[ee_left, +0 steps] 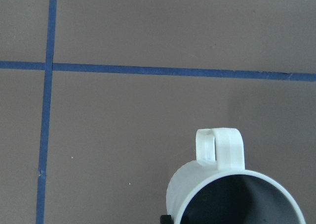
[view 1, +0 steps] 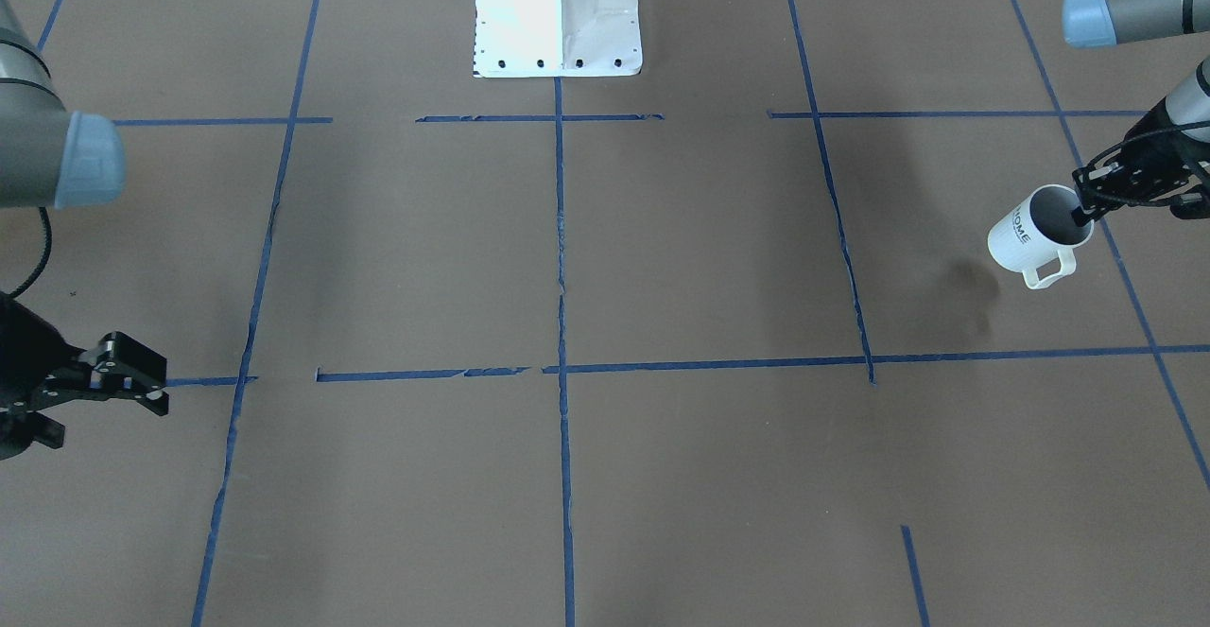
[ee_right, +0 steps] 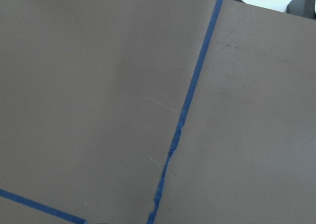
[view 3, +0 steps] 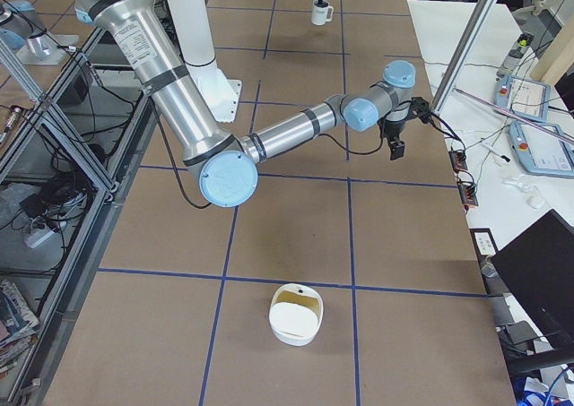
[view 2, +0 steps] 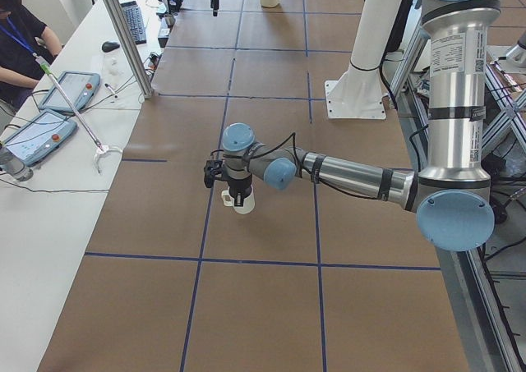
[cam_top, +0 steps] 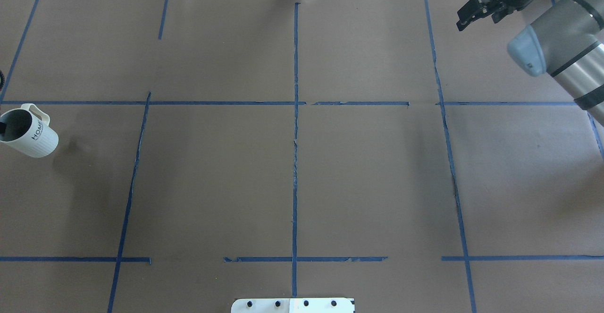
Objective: Left arm hands cup to right arm to dump lemon
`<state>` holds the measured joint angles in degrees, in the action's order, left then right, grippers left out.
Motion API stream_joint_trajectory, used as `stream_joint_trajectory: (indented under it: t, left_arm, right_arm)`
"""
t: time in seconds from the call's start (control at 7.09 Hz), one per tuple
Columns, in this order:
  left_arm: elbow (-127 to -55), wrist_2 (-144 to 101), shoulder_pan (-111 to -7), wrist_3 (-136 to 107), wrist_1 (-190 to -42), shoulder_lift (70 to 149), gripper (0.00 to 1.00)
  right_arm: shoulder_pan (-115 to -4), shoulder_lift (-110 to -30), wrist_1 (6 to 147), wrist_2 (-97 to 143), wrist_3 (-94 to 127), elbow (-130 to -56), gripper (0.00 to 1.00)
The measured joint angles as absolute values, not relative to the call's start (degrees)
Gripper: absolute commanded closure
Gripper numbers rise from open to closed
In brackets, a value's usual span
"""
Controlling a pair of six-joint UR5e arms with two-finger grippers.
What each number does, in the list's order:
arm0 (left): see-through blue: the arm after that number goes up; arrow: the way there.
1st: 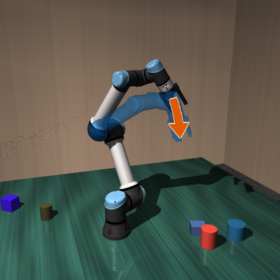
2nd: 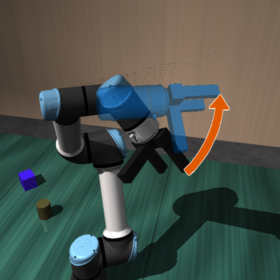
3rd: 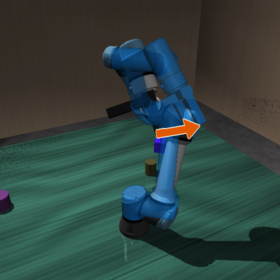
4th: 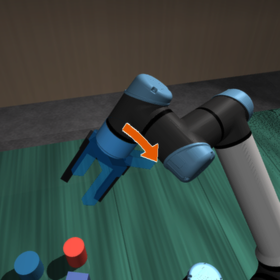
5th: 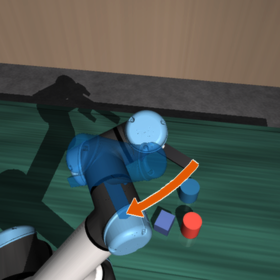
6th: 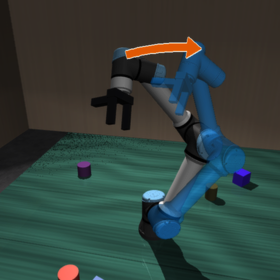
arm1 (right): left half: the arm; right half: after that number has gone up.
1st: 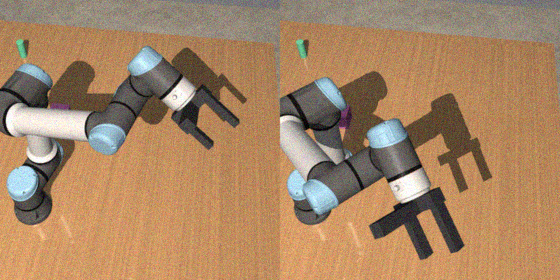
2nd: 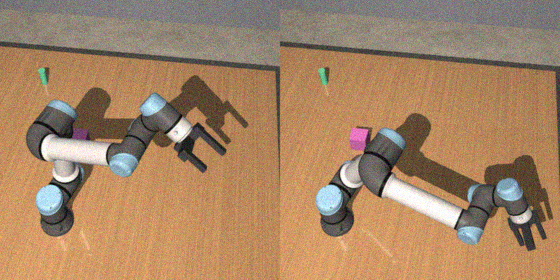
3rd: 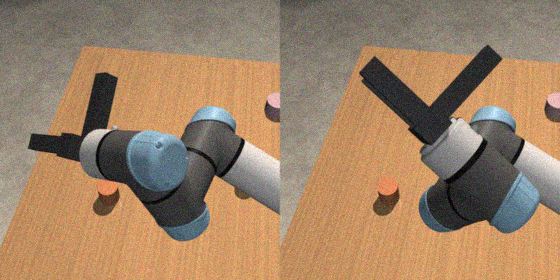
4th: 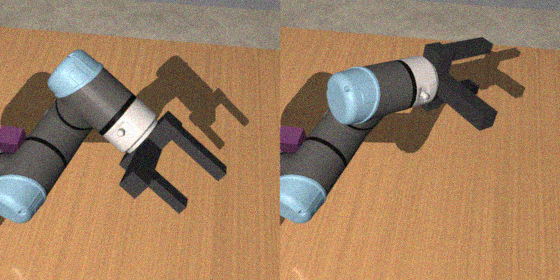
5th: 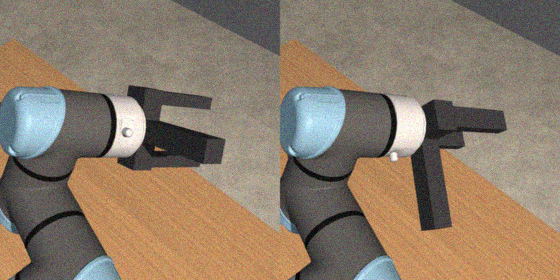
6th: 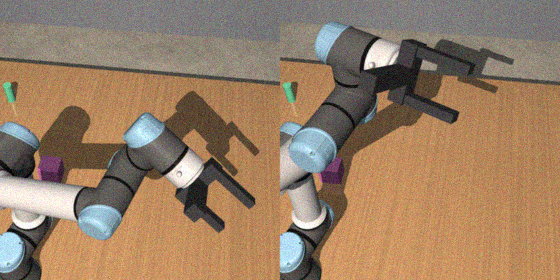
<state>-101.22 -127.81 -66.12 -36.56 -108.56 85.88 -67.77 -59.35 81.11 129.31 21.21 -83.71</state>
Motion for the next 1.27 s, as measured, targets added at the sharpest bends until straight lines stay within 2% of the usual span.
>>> stream_joint_trajectory:
  t: [0.28, 0.42, 0.56, 0.71, 1.27]
  left_arm:
    - [-99.7, -127.9, -64.7, -36.8, -109.8, 86.0, 0.99]
    - [-99.6, -127.9, -63.9, -37.3, -110.0, 86.1, 0.92]
    - [-99.5, -127.9, -63.3, -37.9, -110.1, 86.3, 0.58]
    - [-99.5, -128.0, -62.9, -38.0, -110.2, 86.4, 0.01]
    - [-100.4, -130.1, -63.2, -32.7, -110.9, 86.2, 0.00]
  right_arm:
    - [-70.1, -60.8, 84.0, 130.6, 16.5, -84.9, 0.00]
    - [-70.6, -61.7, 84.3, 130.7, 15.1, -85.6, 0.00]
    - [-70.8, -62.4, 84.4, 130.8, 14.2, -86.0, 0.00]
    - [-71.1, -62.8, 84.4, 130.8, 13.7, -86.2, 0.00]
    - [-73.2, -69.1, 84.5, 130.1, 12.7, -88.3, 0.00]
